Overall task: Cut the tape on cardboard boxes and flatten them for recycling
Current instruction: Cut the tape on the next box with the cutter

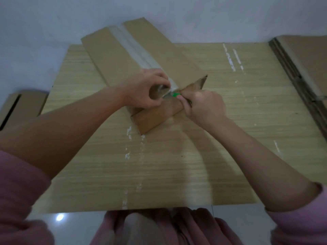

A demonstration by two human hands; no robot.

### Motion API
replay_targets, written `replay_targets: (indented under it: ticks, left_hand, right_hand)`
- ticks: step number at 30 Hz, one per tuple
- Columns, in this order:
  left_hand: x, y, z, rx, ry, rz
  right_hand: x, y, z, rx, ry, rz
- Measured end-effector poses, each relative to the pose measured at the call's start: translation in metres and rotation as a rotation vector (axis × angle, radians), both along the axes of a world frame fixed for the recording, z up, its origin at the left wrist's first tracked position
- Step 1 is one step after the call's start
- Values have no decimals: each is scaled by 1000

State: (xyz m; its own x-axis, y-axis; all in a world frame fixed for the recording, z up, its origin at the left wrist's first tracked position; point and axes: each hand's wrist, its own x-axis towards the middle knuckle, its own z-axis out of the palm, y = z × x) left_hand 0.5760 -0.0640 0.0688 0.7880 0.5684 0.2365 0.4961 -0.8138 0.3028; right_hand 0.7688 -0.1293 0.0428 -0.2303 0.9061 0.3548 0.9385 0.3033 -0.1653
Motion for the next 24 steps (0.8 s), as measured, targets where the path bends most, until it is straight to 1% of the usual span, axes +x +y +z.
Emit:
replay_targets:
  ticks: [3, 6, 7, 9, 11, 12, 14, 16, 17, 19, 21, 24]
  left_hand:
    - [2, 0, 1, 7, -16, 14]
    - [4, 3, 10, 13, -70, 56]
    - [6, 4, 13, 44, -63, 68]
    - [9, 7, 16, 145, 10, 73]
    - [8, 9, 15, 209, 86, 88]
    - [5, 9, 13, 217, 110, 106]
    - [0, 7, 11, 209, 132, 145]
    - [-2, 4, 9, 227, 140, 175]
    - [-2, 3, 9, 251, 147, 199]
    - [-1, 1, 7, 288, 175, 268]
    - [-2, -2, 5, 308, 174, 308]
    - [-3, -6, 7, 260, 126, 326]
  right_hand:
    - [-5, 3, 6, -103, -31, -98]
    - [-4, 3, 8, -99, -61, -105]
    - [-2, 3, 7, -95, -62, -106]
    - [0, 0, 1, -22, -62, -89]
    - [4, -5, -5, 60, -12, -77]
    - [7, -8, -6, 55, 6, -92]
    - [16, -13, -11, -21, 27, -121]
    - [24, -15, -14, -13, 63, -157]
    - [24, -16, -13, 6, 95, -181]
    - [19, -16, -10, 35, 234, -222]
    - [12, -12, -6, 17, 362, -242]
    - [4, 5, 0, 5, 424, -206]
